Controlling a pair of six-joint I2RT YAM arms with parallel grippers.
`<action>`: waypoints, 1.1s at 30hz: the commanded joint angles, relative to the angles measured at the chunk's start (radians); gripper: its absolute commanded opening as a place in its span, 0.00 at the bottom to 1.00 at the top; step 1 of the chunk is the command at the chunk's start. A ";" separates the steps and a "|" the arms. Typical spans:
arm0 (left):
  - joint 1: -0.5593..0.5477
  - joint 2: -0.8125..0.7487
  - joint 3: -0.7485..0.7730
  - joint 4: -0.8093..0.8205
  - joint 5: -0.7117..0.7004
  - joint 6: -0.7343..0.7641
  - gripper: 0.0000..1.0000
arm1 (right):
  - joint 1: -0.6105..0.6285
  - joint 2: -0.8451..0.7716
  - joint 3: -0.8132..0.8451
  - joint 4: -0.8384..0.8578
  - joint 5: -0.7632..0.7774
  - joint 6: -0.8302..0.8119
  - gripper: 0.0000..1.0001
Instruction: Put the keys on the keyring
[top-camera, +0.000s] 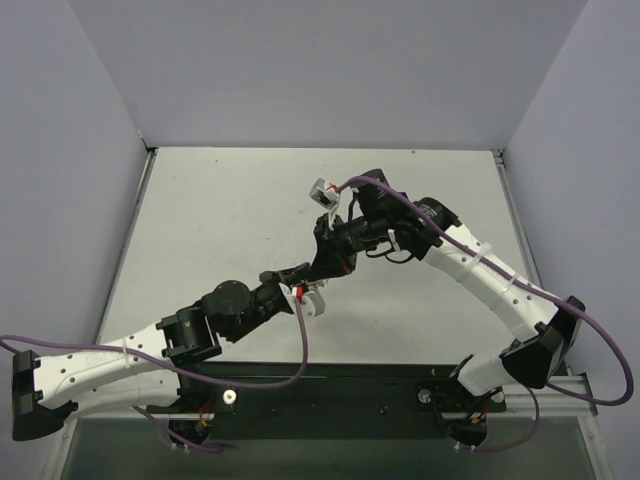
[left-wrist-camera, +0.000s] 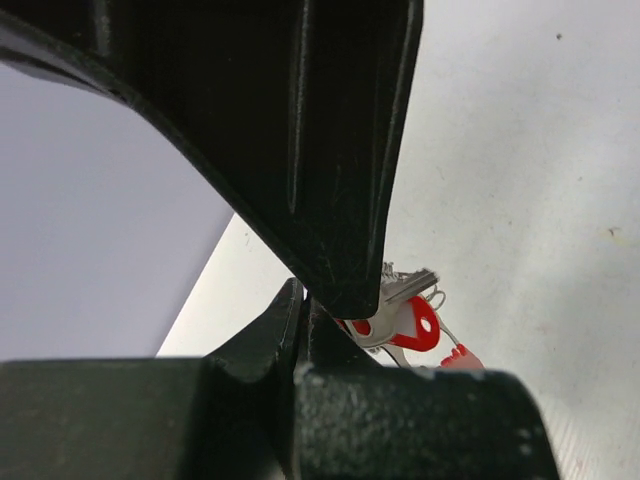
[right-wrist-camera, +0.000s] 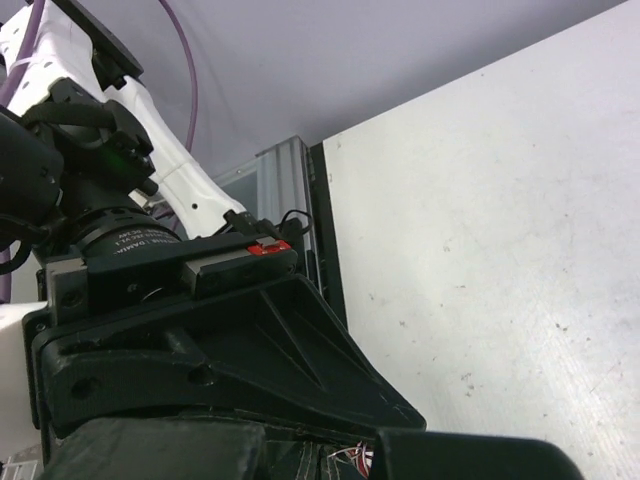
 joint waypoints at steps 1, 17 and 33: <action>-0.035 0.009 -0.010 0.380 0.120 -0.079 0.00 | 0.053 -0.038 -0.003 0.240 -0.122 0.041 0.00; -0.035 -0.060 -0.100 0.579 0.189 -0.186 0.00 | 0.055 -0.149 -0.087 0.391 -0.119 0.070 0.12; -0.035 -0.100 -0.157 0.704 0.195 -0.206 0.00 | 0.053 -0.279 -0.103 0.362 0.002 0.051 0.40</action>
